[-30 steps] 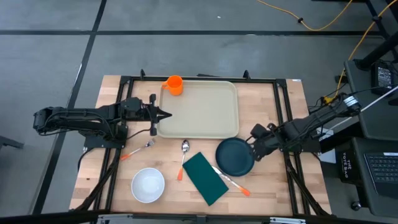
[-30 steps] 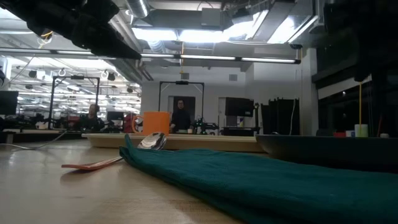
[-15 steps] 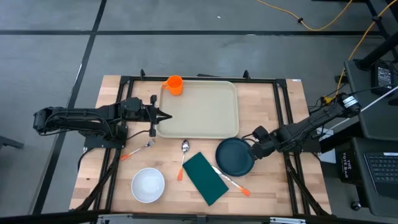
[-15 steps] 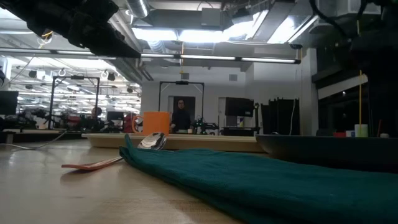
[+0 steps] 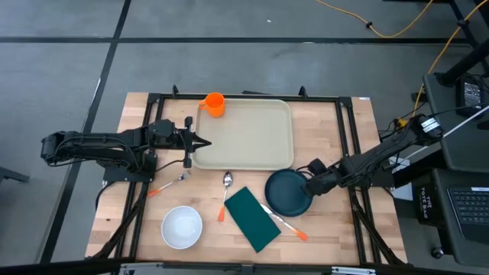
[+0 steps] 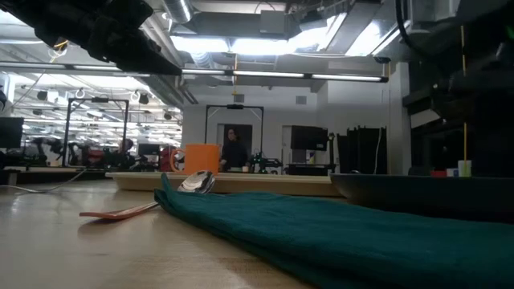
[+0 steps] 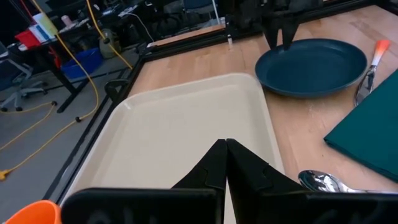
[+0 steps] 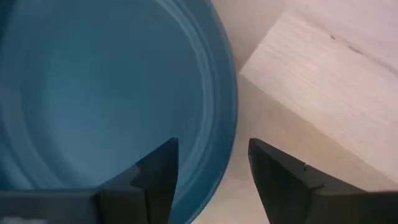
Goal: Set up tray
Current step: Put the green plate on the brown serving tray below the orange mug
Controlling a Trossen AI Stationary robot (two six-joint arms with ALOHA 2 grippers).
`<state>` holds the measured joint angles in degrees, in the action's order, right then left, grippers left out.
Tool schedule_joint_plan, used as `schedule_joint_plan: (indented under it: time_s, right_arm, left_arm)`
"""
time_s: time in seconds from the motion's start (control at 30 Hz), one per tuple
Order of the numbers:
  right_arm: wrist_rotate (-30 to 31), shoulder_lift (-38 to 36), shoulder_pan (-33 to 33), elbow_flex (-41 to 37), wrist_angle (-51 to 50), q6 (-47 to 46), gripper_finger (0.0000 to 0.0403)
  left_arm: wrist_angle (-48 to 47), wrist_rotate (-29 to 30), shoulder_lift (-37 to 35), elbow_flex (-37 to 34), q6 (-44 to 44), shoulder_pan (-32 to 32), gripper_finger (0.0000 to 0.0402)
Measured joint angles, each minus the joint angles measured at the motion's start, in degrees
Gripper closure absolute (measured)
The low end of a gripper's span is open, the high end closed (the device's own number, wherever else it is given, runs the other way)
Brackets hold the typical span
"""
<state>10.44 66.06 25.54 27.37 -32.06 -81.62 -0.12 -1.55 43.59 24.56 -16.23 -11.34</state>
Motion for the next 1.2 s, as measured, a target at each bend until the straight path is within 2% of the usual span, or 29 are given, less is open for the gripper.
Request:
schedule_joint_plan:
  time_s: [0.4,0.6,0.87,1.2]
  right_arm:
    - [0.39,0.48,0.0,-4.71,4.33,-2.32,0.0209]
    - [0.37,0.54,0.0,-4.82,4.18,-2.34,0.0265]
    - [-0.96,0.31,-0.04,-4.76,7.7,-2.55,0.0387]
    - [0.14,-2.09,0.04,-4.98,8.59,-1.48,0.0393]
  left_arm:
    - [-0.13,0.04,0.0,0.0,-0.02,0.0,0.0398]
    - [-0.13,0.05,0.0,0.0,-0.02,-0.01,0.0398]
    - [-0.13,0.05,0.0,0.0,-0.02,0.01,0.0398]
    - [-0.55,0.27,0.0,0.0,-0.59,0.01,0.0398]
